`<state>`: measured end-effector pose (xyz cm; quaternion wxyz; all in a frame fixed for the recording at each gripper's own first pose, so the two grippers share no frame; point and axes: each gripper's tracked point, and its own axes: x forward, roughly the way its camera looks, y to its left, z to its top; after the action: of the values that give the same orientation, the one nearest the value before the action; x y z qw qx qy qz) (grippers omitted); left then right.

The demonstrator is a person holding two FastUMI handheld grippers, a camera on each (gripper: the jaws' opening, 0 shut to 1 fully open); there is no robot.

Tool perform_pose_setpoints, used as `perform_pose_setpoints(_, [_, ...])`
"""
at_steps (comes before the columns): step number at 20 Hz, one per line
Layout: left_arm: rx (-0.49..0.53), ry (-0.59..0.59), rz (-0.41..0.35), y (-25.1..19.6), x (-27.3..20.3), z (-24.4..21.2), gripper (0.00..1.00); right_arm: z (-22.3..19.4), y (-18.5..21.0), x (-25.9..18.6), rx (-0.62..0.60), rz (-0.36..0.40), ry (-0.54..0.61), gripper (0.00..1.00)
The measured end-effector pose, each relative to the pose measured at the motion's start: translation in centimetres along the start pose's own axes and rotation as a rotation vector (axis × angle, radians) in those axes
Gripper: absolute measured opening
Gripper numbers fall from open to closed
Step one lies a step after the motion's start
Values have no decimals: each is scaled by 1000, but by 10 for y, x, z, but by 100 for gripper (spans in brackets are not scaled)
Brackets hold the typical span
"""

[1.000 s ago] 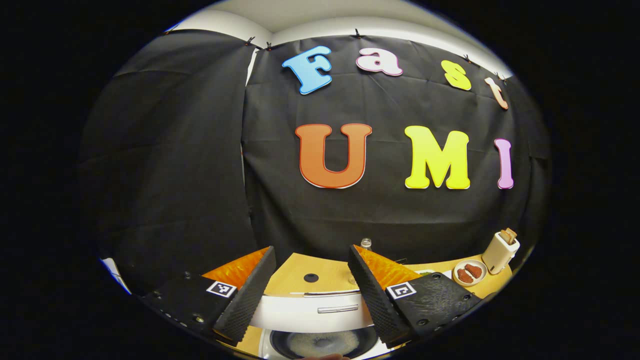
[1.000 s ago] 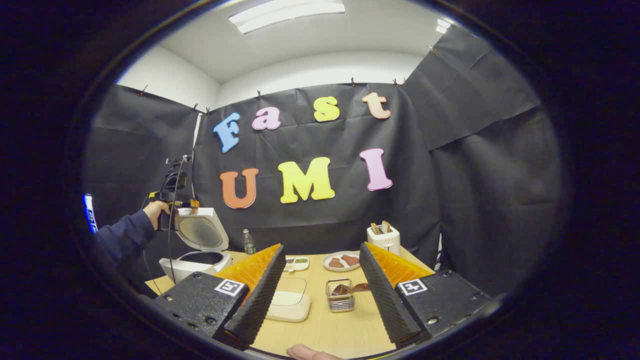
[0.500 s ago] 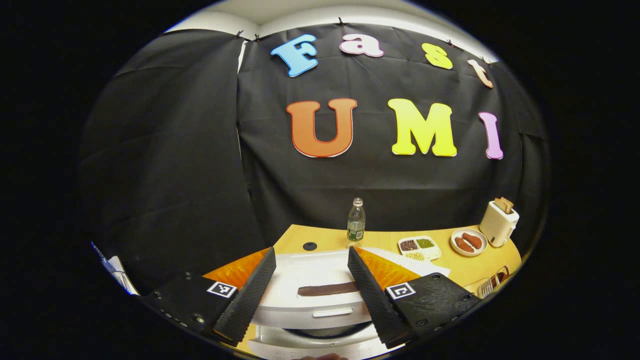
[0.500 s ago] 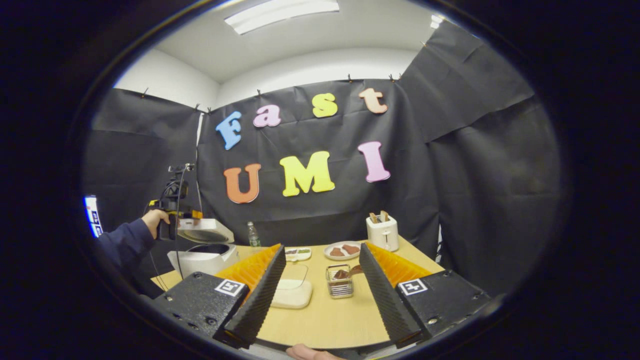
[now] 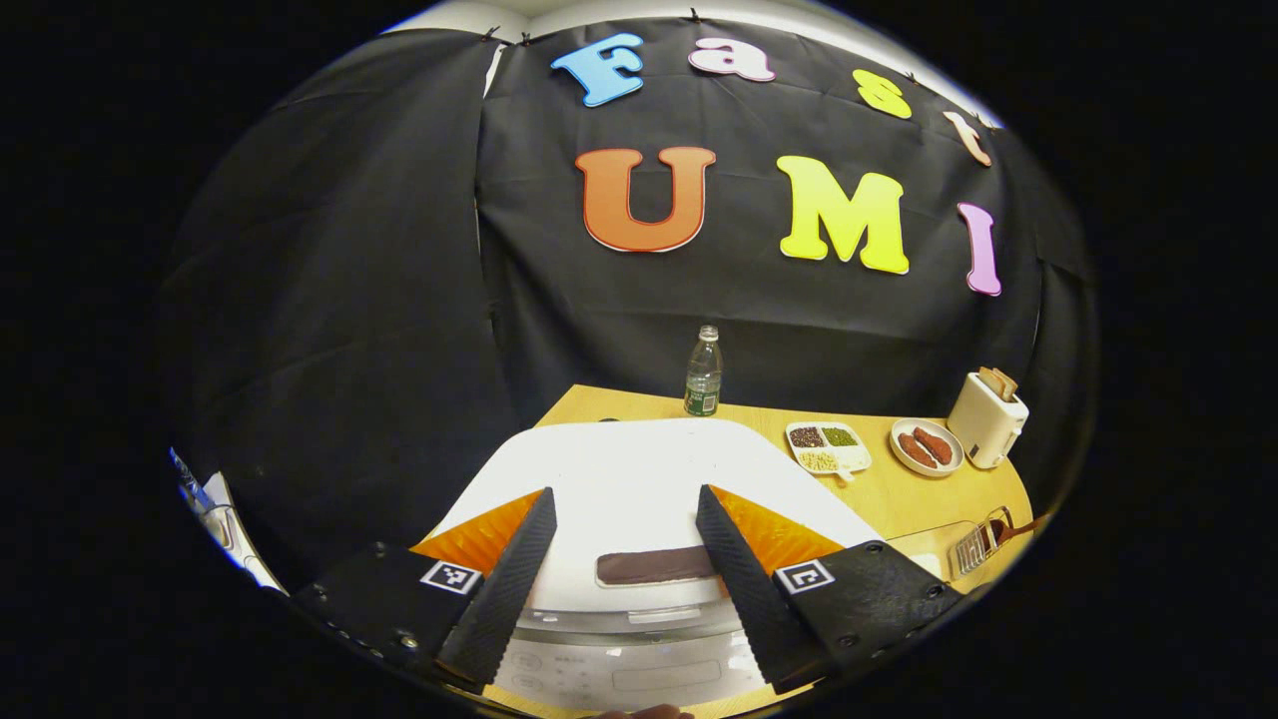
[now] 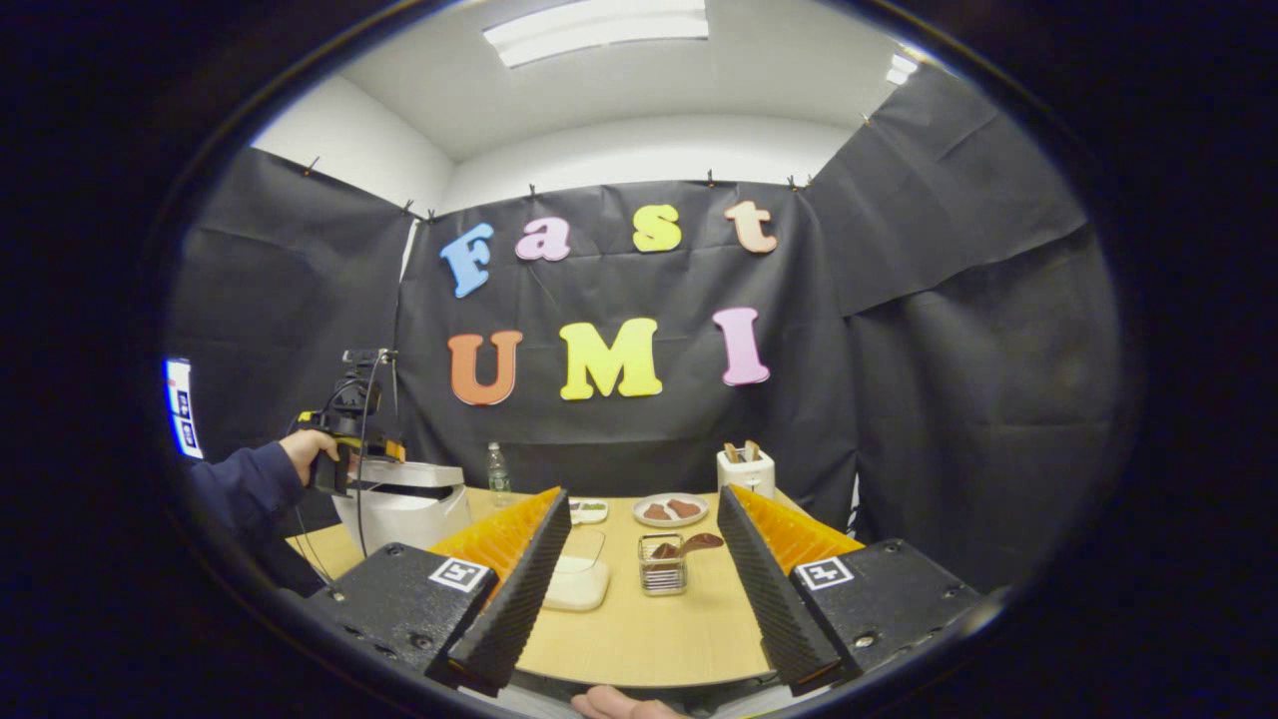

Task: Close the left gripper, press the button to open the rice cooker; take a wooden spoon from the chopstick holder with the right hand, scoop a spoonful of rice and pour it into the rice cooker, then put the wooden spoon back into the chopstick holder.

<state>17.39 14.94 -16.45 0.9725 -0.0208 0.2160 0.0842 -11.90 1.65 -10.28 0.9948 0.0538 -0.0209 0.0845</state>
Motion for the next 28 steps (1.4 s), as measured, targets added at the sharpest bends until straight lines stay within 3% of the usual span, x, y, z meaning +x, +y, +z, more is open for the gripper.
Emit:
perform_pose_setpoints(5, [21,75,-19,-1,3,-37,92,4,13,-6,-18,21,11,94])
perform_pose_setpoints(16, [27,140,7,-1,-19,-49,92,-3,20,-7,-14,33,29,96])
perform_pose_setpoints(28, [-6,52,-50,1,-16,-54,94,-15,35,-6,-37,56,51,98])
